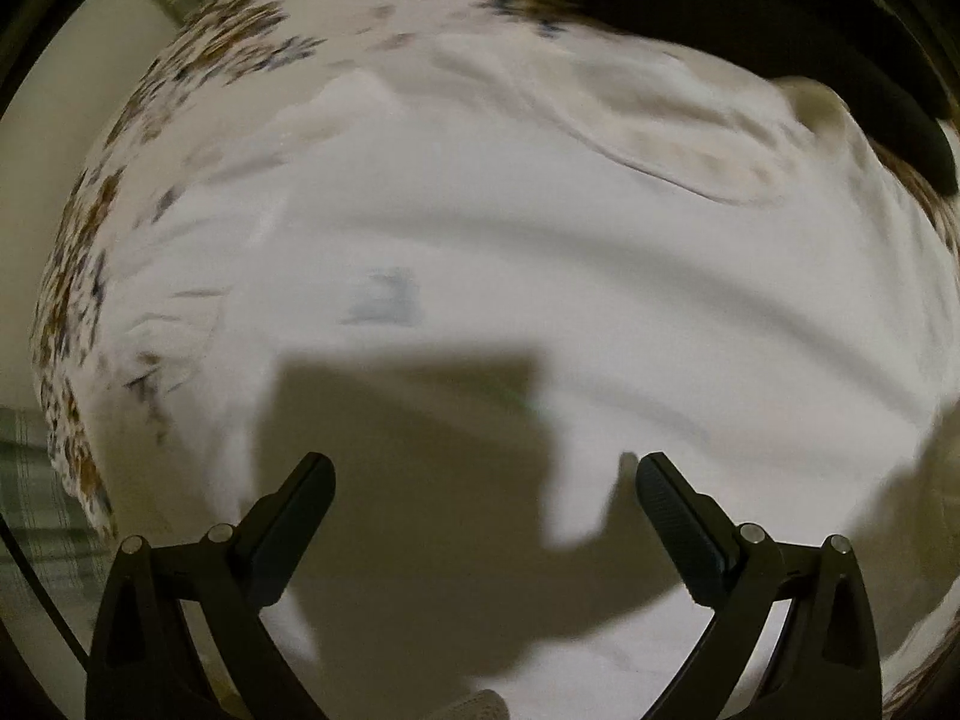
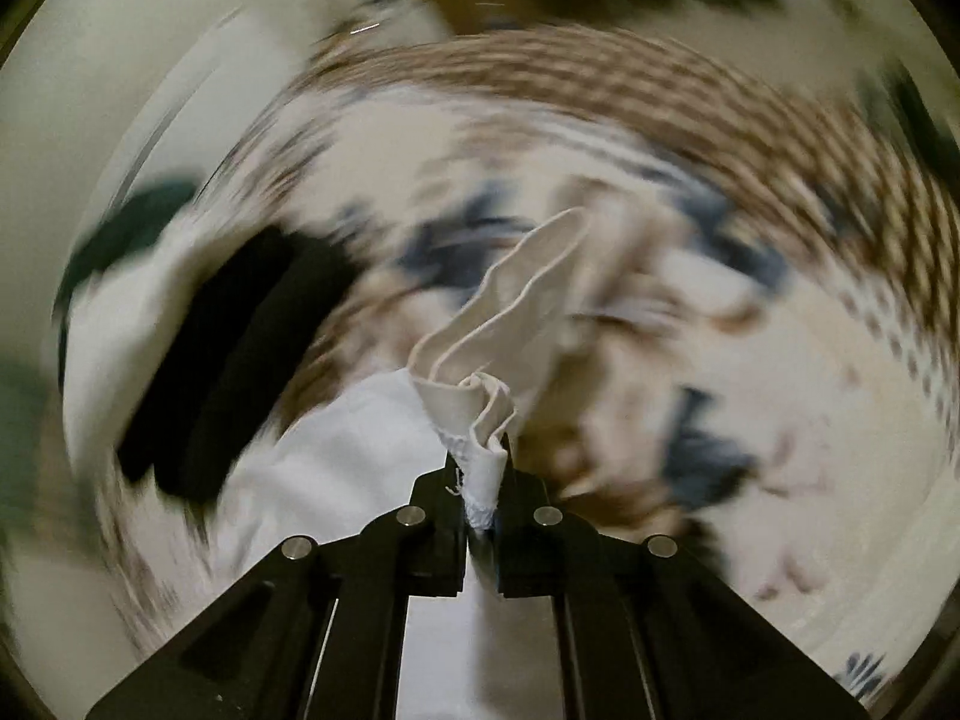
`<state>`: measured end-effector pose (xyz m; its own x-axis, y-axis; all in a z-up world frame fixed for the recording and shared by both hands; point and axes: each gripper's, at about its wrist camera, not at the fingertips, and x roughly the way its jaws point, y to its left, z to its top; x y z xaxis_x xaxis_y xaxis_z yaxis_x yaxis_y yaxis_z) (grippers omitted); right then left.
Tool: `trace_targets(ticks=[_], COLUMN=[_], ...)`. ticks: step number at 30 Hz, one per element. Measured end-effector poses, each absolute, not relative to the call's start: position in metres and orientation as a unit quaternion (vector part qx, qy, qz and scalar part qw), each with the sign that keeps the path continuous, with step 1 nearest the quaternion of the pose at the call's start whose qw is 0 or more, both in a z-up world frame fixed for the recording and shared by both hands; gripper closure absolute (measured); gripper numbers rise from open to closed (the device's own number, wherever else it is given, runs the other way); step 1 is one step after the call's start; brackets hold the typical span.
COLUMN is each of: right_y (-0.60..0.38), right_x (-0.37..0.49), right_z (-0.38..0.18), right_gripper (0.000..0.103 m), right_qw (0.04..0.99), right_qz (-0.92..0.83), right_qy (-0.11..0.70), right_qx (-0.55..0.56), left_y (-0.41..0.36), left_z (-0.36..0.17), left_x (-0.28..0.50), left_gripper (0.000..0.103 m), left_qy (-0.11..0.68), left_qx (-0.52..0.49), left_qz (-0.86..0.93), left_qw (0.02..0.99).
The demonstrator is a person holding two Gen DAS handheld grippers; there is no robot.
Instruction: Fold small clothes
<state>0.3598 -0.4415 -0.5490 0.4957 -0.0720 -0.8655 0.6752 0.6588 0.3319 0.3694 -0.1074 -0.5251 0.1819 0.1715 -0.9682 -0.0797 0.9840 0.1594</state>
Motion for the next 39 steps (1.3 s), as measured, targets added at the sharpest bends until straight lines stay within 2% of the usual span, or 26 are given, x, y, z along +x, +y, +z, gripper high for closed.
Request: trace_targets(ticks=[3, 6, 9, 10, 11, 13, 14, 19, 22, 25, 28, 34, 39], right_y=[-0.375, -0.3, -0.268, -0.264, -0.266, -0.282, -0.29, -0.315, -0.324, -0.318, -0.319, -0.298, -0.276], right_x=[0.399, 0.428, 0.429, 0.427, 0.425, 0.417, 0.414, 0.41, 0.421, 0.436, 0.434, 0.41, 0.413], right_z=[-0.553, -0.589, -0.615, -0.614, -0.609, -0.59, -0.583, -0.578, -0.598, -0.64, -0.631, -0.606, -0.624], right_gripper=[0.096, 0.096, 0.092, 0.081, 0.065, 0.049, 0.047, 0.046, 0.046, 0.046, 0.046, 0.046, 0.046], right_qw=[0.817, 0.802, 0.762, 0.754, 0.753, 0.761, 0.765, 0.765, 0.756, 0.732, 0.738, 0.756, 0.738], right_qz=[-0.165, -0.077, -0.003, 0.028, 0.04, 0.052, 0.043, -0.024, -0.054, -0.126, -0.117, -0.113, -0.115], right_qy=[0.491, 0.568, 0.627, 0.63, 0.624, 0.59, 0.578, 0.561, 0.581, 0.645, 0.635, 0.612, 0.63], right_qx=[0.252, 0.168, 0.162, 0.186, 0.206, 0.265, 0.281, 0.316, 0.297, 0.179, 0.196, 0.201, 0.211], left_y=[-0.069, -0.033, 0.0, 0.007, 0.018, 0.034, 0.036, 0.067, 0.082, 0.102, 0.122, 0.185, 0.212], left_z=[-0.52, -0.519, -0.518, -0.517, -0.515, -0.512, -0.511, -0.514, -0.52, -0.525, -0.531, -0.555, -0.571], left_x=[0.372, 0.371, 0.372, 0.37, 0.366, 0.361, 0.355, 0.336, 0.329, 0.327, 0.324, 0.318, 0.324], left_gripper=[0.0, 0.0, 0.0, 0.0, 0.0, 0.0, 0.0, 0.0, 0.0, 0.0, 0.0, 0.001, 0.001], left_qy=[0.633, 0.633, 0.635, 0.636, 0.635, 0.632, 0.632, 0.636, 0.637, 0.636, 0.639, 0.601, 0.542], left_qx=[0.017, 0.005, 0.001, 0.0, -0.004, -0.014, -0.018, -0.06, -0.072, -0.09, -0.134, -0.333, -0.472], left_qz=[0.105, 0.127, 0.139, 0.141, 0.143, 0.148, 0.151, 0.181, 0.199, 0.213, 0.217, 0.224, 0.221], left_qw=[0.767, 0.764, 0.76, 0.759, 0.759, 0.761, 0.76, 0.748, 0.742, 0.736, 0.726, 0.691, 0.66])
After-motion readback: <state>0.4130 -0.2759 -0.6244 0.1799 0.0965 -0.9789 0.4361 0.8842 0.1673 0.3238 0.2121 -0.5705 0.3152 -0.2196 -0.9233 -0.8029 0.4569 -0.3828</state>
